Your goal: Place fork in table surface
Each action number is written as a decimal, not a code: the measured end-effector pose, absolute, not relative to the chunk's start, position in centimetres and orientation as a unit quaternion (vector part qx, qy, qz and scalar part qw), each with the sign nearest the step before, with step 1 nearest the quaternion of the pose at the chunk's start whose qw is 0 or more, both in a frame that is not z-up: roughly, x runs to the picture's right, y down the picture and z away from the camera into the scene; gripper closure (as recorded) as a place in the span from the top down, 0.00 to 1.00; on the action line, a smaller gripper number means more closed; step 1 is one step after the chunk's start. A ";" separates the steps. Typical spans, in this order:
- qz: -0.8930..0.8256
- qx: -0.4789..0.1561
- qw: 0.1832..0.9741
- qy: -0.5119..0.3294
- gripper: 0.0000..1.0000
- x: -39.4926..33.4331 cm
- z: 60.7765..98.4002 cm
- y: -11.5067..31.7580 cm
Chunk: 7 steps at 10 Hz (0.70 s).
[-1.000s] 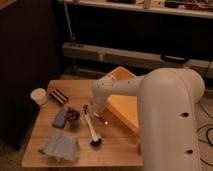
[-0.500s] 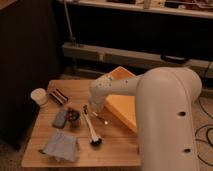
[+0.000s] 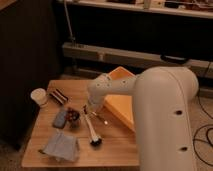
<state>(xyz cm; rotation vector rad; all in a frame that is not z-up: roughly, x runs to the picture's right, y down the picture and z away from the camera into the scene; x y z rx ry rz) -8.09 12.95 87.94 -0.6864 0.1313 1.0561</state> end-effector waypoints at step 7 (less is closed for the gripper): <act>0.483 -0.331 0.807 0.075 0.19 -7.9 89.2 14.3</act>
